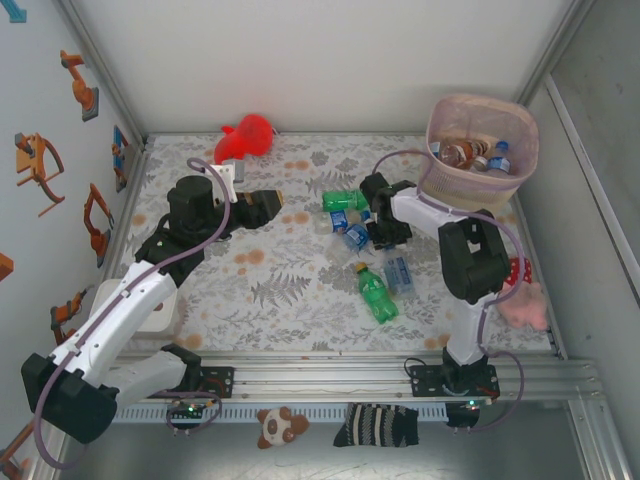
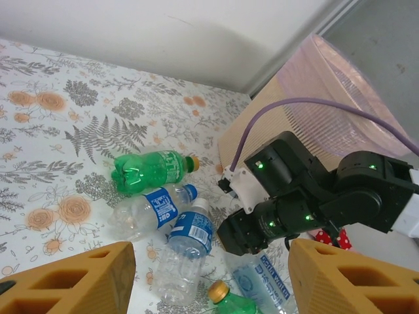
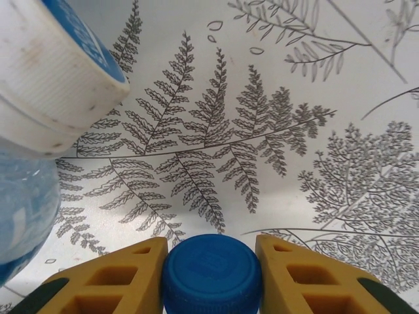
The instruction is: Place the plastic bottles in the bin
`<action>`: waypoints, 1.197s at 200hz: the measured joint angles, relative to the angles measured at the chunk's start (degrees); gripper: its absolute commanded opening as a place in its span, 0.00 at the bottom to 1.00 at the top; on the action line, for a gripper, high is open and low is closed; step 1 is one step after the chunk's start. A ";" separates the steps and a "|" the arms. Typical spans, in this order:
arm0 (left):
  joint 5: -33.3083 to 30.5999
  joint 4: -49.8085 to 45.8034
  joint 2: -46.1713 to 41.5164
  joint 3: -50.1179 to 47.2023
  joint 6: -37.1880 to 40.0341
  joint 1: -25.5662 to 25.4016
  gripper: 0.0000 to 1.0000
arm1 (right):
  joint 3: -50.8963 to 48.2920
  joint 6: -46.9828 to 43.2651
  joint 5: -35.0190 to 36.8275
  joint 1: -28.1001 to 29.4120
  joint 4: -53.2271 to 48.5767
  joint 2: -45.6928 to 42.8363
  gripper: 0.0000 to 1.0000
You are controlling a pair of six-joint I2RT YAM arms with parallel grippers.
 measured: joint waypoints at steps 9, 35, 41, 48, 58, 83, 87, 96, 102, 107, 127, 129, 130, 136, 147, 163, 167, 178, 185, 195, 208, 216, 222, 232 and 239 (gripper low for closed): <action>0.00 0.02 -0.02 0.00 -0.04 0.00 0.63 | 0.00 0.00 0.28 0.00 -0.28 -0.87 0.35; 0.00 0.02 -0.07 0.00 -0.39 0.02 0.63 | 0.11 0.00 0.94 0.00 -1.27 -4.52 0.34; 0.00 0.02 -0.07 0.00 -0.39 0.04 0.62 | 0.20 0.00 0.96 0.00 -1.51 -5.51 0.34; 0.00 0.02 -0.09 0.00 -0.42 0.04 0.63 | 0.48 -0.02 1.01 0.00 -1.92 -6.56 0.34; 0.00 0.02 -0.11 0.00 -0.42 0.09 0.63 | 1.14 -0.02 1.11 0.00 -2.43 -8.04 0.34; 0.00 0.04 -0.11 0.00 -0.44 0.11 0.62 | 3.76 -0.09 1.07 -0.13 -3.37 -12.15 0.34; 0.00 0.04 -0.11 -0.02 -0.46 0.11 0.63 | 4.26 -0.13 1.05 -0.22 -3.43 -12.76 0.34; 0.00 0.07 -0.11 -0.02 -0.52 0.11 0.62 | 5.46 -0.28 0.85 -0.46 -3.67 -14.27 0.34; 0.00 0.07 -0.11 -0.04 -0.59 0.11 0.63 | 6.34 -0.33 0.76 -0.70 -3.87 -15.28 0.34; 0.00 0.09 -0.11 -0.04 -0.61 0.09 0.62 | 7.21 -0.46 0.61 -0.94 -4.17 -16.09 0.34; 0.00 0.28 -0.11 -0.04 -0.66 0.11 0.62 | 10.73 -0.70 -0.07 -2.21 -4.83 -18.80 0.34; 0.02 0.35 -0.11 -0.04 -0.66 0.11 0.62 | 11.19 -0.72 -0.20 -2.40 -4.98 -19.06 0.34; 0.00 0.37 -0.11 -0.04 -0.66 0.11 0.62 | 11.34 -0.74 -0.22 -2.45 -5.01 -19.12 0.34; 0.00 0.46 -0.11 -0.04 -0.68 0.11 0.62 | 12.68 -0.92 -0.66 -2.93 -5.40 -19.67 0.34; 0.02 0.50 -0.11 -0.04 -0.83 0.15 0.63 | 15.37 -1.14 -1.22 -3.80 -5.84 -20.57 0.34; 0.02 0.50 -0.11 -0.04 -0.83 0.31 0.63 | 19.80 -1.51 -2.43 -5.14 -6.36 -21.22 0.34; 0.02 0.52 -0.11 -0.04 -0.85 0.33 0.62 | 20.87 -1.55 -2.67 -5.42 -6.38 -21.31 0.34; 0.02 0.61 -0.11 -0.04 -0.85 0.37 0.63 | 24.24 -1.62 -3.91 -6.54 -6.78 -21.40 0.34; 0.02 0.68 -0.11 -0.04 -0.85 0.37 0.62 | 26.23 -1.64 -4.59 -7.26 -6.95 -21.40 0.34; 0.02 0.76 -0.11 -0.04 -0.85 0.37 0.62 | 28.96 -1.77 -5.81 -8.50 -7.26 -21.40 0.34; 0.02 0.87 -0.11 -0.04 -0.85 0.37 0.62 | 32.13 -1.77 -7.48 -10.34 -7.58 -21.40 0.34; 0.02 0.90 -0.11 -0.04 -0.87 0.37 0.62 | 34.05 -1.75 -8.52 -11.69 -7.78 -21.31 0.34; 0.02 0.90 -0.11 -0.04 -0.87 0.37 0.62 | 35.56 -1.73 -9.29 -12.83 -7.80 -21.20 0.34; 0.02 0.87 -0.11 -0.04 -0.85 0.37 0.63 | 38.23 -1.70 -10.69 -14.80 -7.93 -20.72 0.34; 0.02 0.90 -0.11 -0.04 -0.85 0.37 0.62 | 39.98 -1.53 -11.67 -16.24 -7.93 -20.26 0.34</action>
